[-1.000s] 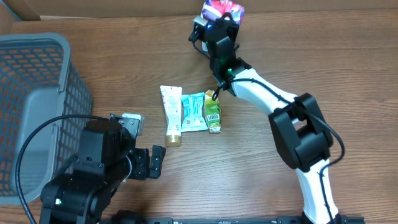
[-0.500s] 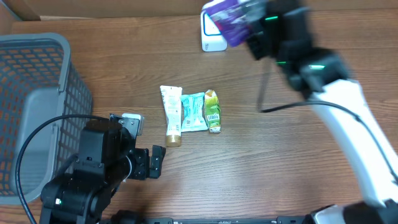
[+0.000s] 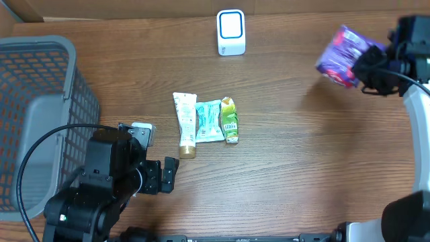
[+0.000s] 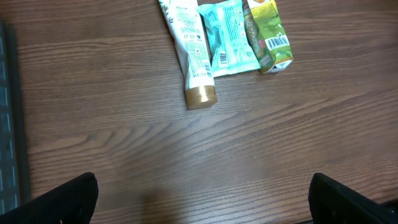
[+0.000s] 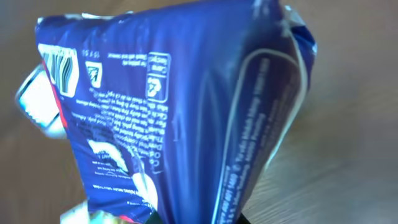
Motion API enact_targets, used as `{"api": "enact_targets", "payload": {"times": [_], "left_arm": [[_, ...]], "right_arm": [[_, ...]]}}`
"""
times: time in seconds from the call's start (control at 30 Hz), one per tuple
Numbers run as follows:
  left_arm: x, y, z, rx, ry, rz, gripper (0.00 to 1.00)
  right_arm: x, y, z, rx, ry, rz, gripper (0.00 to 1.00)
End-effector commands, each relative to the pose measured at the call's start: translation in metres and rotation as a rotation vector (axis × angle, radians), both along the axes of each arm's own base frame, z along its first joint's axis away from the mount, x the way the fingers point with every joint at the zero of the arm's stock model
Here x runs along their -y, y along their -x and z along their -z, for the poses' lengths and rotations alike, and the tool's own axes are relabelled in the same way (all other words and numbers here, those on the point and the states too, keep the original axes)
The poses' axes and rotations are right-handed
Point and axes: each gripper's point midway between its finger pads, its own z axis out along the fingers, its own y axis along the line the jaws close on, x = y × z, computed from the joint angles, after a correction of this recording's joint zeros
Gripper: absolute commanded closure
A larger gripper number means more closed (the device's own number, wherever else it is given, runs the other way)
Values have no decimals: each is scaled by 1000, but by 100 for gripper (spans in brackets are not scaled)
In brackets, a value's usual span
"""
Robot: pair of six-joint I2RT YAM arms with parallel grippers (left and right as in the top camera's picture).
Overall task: Scan the item barcode
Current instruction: 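Carry the purple pack to the table's right side and release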
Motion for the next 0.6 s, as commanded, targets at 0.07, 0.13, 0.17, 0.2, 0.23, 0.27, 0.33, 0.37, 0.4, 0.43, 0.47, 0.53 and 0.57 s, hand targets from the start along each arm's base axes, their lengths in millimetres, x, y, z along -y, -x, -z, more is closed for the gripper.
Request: {"api": "enact_targets", "payload": {"times": [0.07, 0.13, 0.17, 0.2, 0.23, 0.27, 0.33, 0.37, 0.4, 0.43, 0.47, 0.53, 0.57], "left_arm": [[-3, -2, -1, 3, -3, -19, 0], [-3, -2, -1, 3, -3, -19, 0], [-3, -2, -1, 3, -3, -19, 0], [-3, -2, -1, 3, -3, -19, 0], [-3, -2, -1, 3, -3, -19, 0], [-3, -2, -1, 3, -3, -19, 1], [-3, -2, -1, 3, -3, -19, 1], [-3, -2, -1, 3, -3, -19, 0], [-3, -2, -1, 3, -3, -19, 1], [-3, -2, -1, 3, -3, -19, 0], [-3, -2, -1, 3, -3, -19, 0], [-3, -2, -1, 3, -3, -19, 0], [-3, -2, -1, 3, -3, -19, 0]], "right_arm": [[39, 17, 68, -82, -56, 354, 96], [41, 16, 87, -63, -55, 373, 96], [41, 16, 95, -53, -54, 372, 96], [42, 15, 100, -45, -50, 374, 94], [43, 15, 105, -35, -43, 378, 87], [44, 16, 107, -31, -36, 381, 80], [48, 16, 109, -28, -17, 391, 61], [49, 16, 109, -25, -6, 383, 50], [48, 14, 108, -20, 5, 353, 39], [47, 13, 107, -16, 14, 319, 24], [44, 11, 106, -11, 18, 274, 15], [35, 6, 98, 5, 19, 166, 10], [31, 3, 91, 18, 12, 125, 10]]}}
